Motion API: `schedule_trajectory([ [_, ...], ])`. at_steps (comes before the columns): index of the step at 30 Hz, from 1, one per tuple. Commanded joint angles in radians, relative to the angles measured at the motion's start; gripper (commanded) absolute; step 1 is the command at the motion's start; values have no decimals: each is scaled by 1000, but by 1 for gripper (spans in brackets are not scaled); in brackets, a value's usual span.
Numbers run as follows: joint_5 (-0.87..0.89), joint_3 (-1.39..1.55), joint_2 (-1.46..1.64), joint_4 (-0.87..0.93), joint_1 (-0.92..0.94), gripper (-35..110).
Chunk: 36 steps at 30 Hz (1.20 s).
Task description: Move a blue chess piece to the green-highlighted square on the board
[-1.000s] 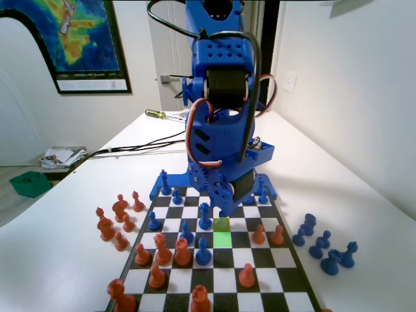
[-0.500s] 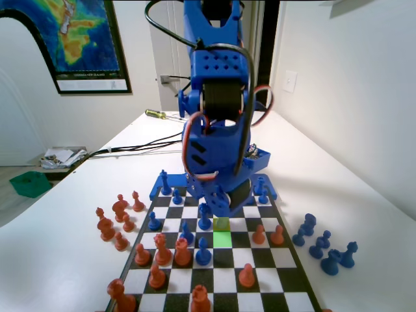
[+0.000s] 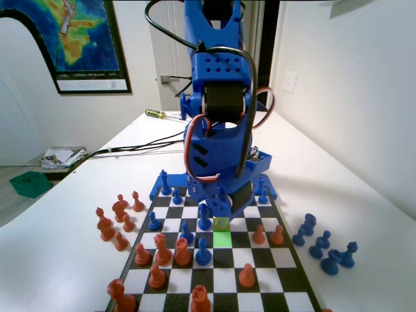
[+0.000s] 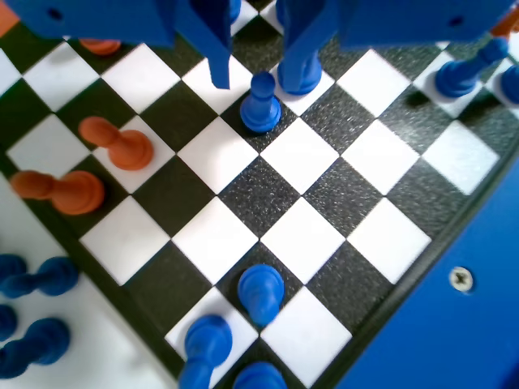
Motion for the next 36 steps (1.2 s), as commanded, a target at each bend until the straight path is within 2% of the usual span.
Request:
schedule_trajectory([
  [1,0,3,21,3,-21,12],
  [17,-23,51,18,-28,-25,11],
  [28,-34,34,17,-28,-23,1],
  [36,-17,-49,18,35,-23,1],
])
